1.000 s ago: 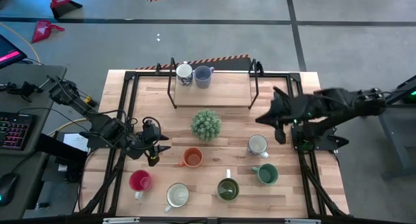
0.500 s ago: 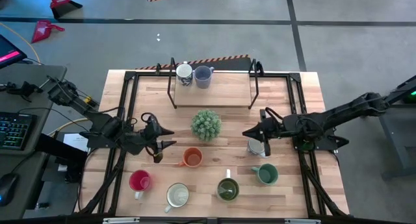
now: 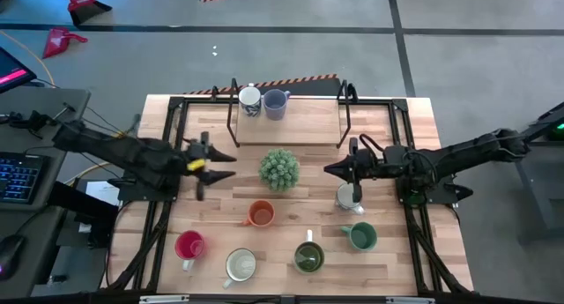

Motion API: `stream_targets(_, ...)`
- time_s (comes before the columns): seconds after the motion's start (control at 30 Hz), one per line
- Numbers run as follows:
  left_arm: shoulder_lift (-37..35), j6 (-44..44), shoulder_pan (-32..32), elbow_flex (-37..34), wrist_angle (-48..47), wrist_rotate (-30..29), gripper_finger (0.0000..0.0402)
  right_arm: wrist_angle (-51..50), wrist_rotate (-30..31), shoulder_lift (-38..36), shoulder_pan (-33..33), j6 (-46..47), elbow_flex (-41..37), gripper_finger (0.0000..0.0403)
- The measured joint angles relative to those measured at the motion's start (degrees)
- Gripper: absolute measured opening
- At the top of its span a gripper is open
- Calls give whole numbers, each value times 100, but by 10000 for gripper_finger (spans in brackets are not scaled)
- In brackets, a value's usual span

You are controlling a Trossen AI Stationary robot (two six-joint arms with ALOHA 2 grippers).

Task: Place coffee mugs
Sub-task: Put the red mug on the shelf

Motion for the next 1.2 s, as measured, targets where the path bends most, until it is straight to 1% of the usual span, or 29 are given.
stream_targets(0.1,-531,-374,-29,0,-436,512,177,-31,0,2,-52,315,2,0)
stream_targets(0.2,-730,-670,-142,63,-970,995,177,-137,2,2,-115,698,2,0)
stream_targets(0.27,-666,-916,-262,242,-1575,1164,177,-216,55,2,-152,895,2,0)
stream_targets(0.37,-480,-1146,-436,695,-2550,1319,177,-337,207,4,-158,1147,2,0)
stream_targets(0.53,-43,-1791,-790,1497,-4135,1609,177,-459,245,4,-158,1176,2,0)
stream_targets(0.63,293,-2133,-1011,1704,-4723,1855,177,-573,247,4,-158,1173,2,0)
stream_targets(0.77,773,-2629,-1267,1705,-5210,2645,177,-653,246,4,-158,1291,2,0)
stream_targets(0.87,1148,-2913,-1423,1705,-5556,2929,177,-697,245,4,-158,1309,2,0)
stream_targets(0.93,1381,-3098,-1540,1703,-5698,2924,177,-697,262,4,-158,1309,2,0)
stream_targets(1.07,1850,-3351,-1790,1703,-5674,2874,177,-697,297,4,-158,1285,2,0)
stream_targets(1.2,2294,-3467,-2079,1703,-5690,2633,177,-694,299,4,-158,1287,2,0)
